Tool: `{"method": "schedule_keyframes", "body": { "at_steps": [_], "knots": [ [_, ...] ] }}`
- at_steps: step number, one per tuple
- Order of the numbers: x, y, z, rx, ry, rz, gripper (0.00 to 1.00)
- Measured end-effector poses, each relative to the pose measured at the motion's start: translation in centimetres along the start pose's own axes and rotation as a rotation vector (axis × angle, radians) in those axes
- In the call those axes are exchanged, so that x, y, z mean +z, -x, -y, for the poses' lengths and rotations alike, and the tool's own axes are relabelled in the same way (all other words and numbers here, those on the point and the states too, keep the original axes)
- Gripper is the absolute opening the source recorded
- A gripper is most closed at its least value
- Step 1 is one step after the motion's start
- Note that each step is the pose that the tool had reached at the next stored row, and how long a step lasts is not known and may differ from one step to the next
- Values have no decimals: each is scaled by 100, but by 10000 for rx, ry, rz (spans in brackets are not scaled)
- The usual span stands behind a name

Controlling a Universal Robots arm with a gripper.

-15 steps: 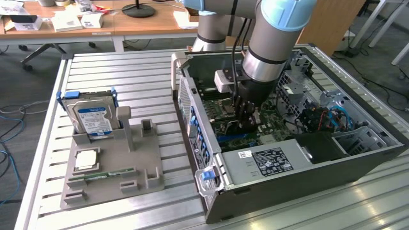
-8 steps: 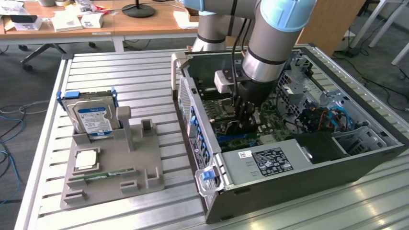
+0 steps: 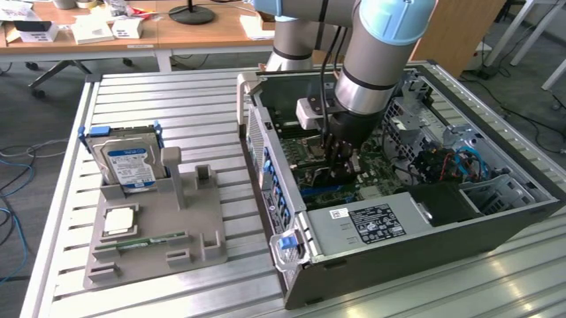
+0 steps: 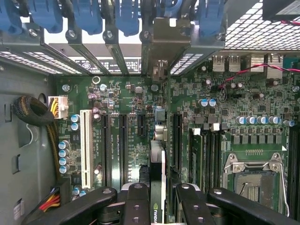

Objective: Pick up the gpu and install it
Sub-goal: 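Insert the gpu into the slot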

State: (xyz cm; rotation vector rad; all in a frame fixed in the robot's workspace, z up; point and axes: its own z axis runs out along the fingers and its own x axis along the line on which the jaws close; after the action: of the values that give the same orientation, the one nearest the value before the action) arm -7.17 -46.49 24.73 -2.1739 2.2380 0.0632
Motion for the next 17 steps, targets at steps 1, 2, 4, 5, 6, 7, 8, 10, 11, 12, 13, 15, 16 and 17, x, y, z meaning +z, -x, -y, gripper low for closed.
{"method": "schedule_keyframes", "body": {
  "at_steps": [1,2,4,5,6,7,8,10,11,12,13,15,16,17],
  "knots": [
    [1,0,-1,0,1,-1,27],
    [2,0,-2,-1,1,-1,27],
    [7,0,-4,-1,0,0,27],
    [8,-1,-5,-1,0,0,27],
    [10,-1,-6,-1,0,0,27],
    [12,-1,-7,-2,0,-1,27],
    [13,-1,-8,-2,0,-1,27],
    [17,-1,-9,-2,0,-1,27],
    [20,-1,-9,-1,0,0,27],
    [22,-1,-9,-2,0,-1,27],
    [24,-2,-9,-2,0,-3,27],
    [28,-2,-9,-4,0,-3,27],
    [31,-2,-9,-4,0,-2,27],
    [32,-2,-9,-4,0,-3,27]
  ]
}}
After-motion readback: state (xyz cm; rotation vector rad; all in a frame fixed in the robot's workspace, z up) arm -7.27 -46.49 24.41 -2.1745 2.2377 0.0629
